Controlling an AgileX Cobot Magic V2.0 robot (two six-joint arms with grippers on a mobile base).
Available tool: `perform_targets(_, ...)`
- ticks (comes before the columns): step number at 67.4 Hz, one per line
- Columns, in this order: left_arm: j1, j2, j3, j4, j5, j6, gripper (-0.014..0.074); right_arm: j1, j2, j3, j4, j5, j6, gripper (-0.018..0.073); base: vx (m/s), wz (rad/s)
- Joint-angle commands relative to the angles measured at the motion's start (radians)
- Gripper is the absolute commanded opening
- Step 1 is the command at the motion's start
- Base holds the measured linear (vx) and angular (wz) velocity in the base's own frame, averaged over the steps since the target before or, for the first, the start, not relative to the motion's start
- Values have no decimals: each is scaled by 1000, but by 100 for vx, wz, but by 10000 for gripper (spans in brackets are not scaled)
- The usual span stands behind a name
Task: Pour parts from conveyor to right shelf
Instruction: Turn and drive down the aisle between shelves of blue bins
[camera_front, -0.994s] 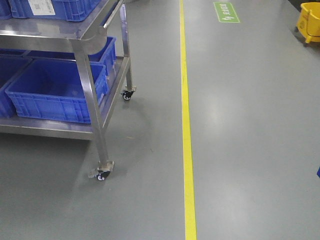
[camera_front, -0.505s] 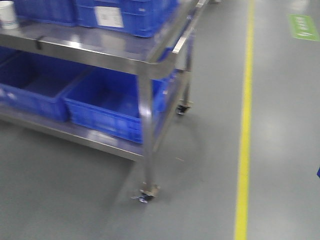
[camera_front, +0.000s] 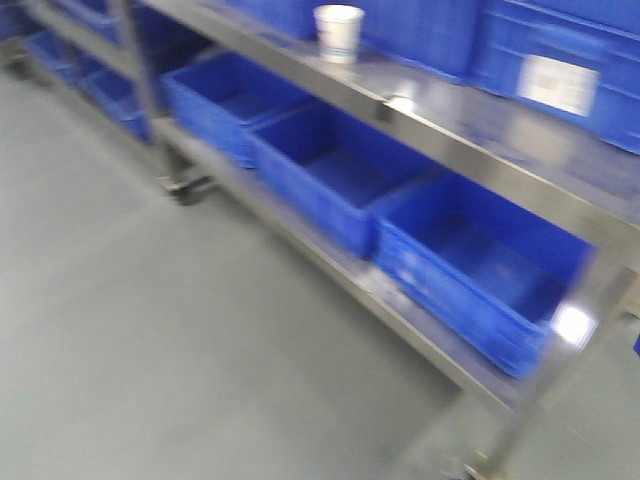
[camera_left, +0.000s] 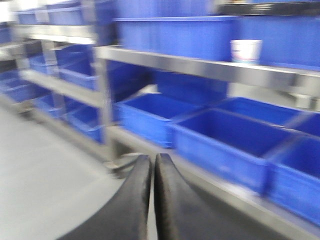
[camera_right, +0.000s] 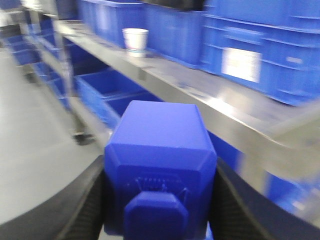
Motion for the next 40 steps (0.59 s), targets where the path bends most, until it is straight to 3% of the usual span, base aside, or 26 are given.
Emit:
perform_targets(1, -1, -4, -26, -6, -72, -7, -6, -3, 15, -29, 2, -77, -3, 48, 19, 84)
perform_targets(40, -1, -4, -26, -6, -72, -7, -6, -3, 15, -29, 2, -77, -3, 48, 12, 87)
